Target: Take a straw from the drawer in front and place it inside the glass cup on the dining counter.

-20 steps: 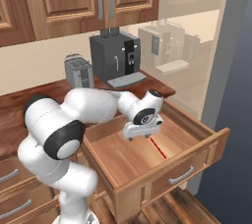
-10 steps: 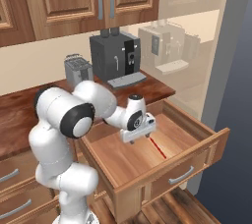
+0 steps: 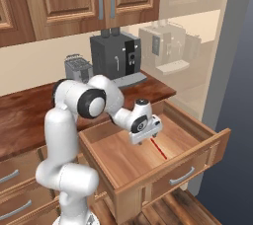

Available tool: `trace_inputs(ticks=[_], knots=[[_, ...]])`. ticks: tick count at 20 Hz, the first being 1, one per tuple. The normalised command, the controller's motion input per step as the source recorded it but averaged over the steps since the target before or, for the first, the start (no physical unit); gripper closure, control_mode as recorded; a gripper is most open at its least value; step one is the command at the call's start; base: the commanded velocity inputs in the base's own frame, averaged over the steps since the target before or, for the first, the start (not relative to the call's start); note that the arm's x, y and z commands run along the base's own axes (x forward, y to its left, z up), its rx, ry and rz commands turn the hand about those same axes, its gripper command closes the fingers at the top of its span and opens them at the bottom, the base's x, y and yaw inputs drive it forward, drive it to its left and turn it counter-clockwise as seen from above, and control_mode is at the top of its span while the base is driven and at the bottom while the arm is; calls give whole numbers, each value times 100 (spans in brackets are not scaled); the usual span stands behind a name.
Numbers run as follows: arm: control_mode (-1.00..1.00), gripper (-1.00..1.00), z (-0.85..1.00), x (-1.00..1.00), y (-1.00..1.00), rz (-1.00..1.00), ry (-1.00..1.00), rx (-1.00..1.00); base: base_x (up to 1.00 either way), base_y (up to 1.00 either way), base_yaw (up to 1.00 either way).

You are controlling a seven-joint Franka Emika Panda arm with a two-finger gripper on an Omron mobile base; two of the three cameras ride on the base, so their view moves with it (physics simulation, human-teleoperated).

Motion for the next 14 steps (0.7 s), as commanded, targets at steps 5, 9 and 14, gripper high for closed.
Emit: trace_inputs(ticks=[5, 9, 14], knots=[[-100, -100, -38, 53, -1, 0, 1, 0, 0, 0, 0], [-100, -100, -32, 45, -22, 0, 1, 0, 0, 0, 0], [-100, -100, -25, 36, -22, 0, 0, 0, 0, 0, 0]])
